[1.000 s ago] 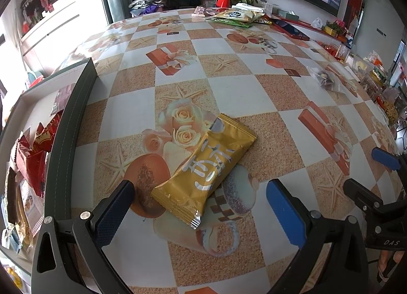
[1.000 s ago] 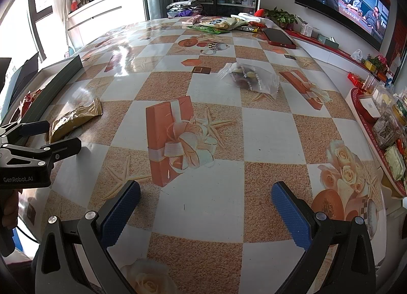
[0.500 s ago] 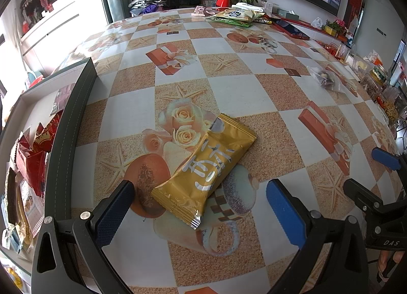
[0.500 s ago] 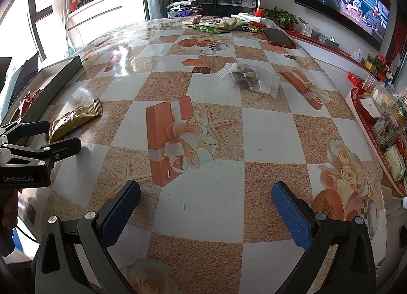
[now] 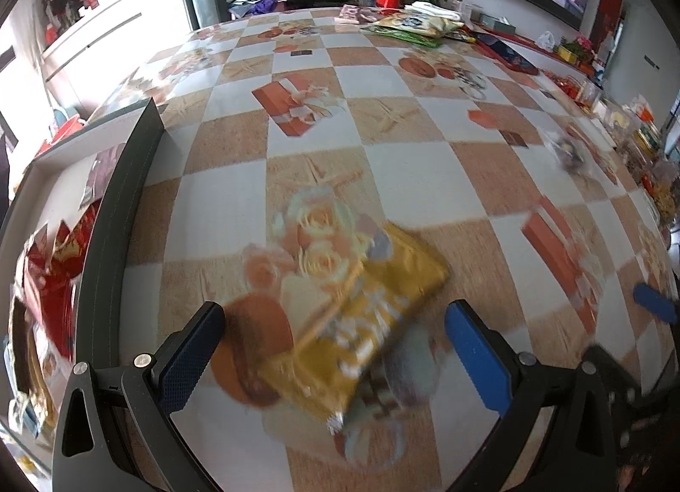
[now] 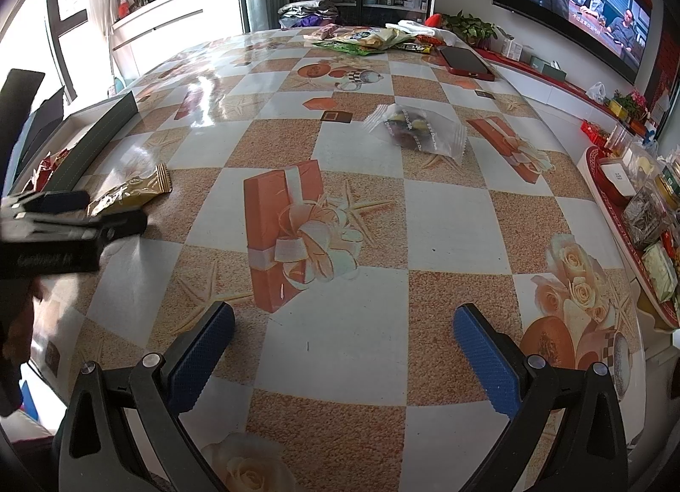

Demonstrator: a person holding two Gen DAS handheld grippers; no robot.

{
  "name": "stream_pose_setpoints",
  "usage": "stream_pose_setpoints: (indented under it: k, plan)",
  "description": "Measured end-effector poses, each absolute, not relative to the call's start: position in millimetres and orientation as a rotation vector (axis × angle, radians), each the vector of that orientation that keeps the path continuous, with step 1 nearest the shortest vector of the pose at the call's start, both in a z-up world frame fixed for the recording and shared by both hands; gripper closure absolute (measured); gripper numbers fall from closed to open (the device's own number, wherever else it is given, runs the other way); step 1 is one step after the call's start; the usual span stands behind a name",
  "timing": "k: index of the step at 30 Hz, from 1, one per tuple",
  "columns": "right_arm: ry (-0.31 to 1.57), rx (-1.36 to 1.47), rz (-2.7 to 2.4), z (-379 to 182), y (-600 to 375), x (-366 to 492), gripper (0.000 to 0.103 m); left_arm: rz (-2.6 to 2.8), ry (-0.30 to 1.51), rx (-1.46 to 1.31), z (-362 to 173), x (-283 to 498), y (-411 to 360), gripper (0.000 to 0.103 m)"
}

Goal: Organize snacks
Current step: 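Grasp gold packet with left tool while right tool grasps clear candy bag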

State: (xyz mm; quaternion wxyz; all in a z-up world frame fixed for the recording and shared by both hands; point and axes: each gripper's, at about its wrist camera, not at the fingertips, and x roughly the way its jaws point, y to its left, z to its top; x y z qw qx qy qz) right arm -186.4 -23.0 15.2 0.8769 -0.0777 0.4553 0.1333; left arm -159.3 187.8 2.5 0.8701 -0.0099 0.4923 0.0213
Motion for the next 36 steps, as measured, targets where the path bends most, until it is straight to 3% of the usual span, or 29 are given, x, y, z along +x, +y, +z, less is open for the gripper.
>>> stream_pose_setpoints:
  k: [16, 22, 29, 36]
  plan:
    - [0.954, -0.163, 0.278, 15.3, -21.6, -187.3, 0.000, -0.034, 1.120, 0.042, 5.2, -149.4, 183.2, 0.000]
    - [1.079, -0.217, 0.346, 19.8, -26.0, -167.0, 0.000, -0.031, 1.096, 0.029, 4.4, -153.3, 184.8, 0.000]
    - [1.104, 0.113, 0.176, 49.9, -90.7, -82.1, 0.000, -0.023, 1.083, 0.022, 4.4, -155.4, 184.8, 0.000]
    - [1.111, 0.072, -0.078, 42.0, -117.2, 2.5, 0.000, -0.010, 1.072, 0.014, 4.0, -155.2, 185.1, 0.000]
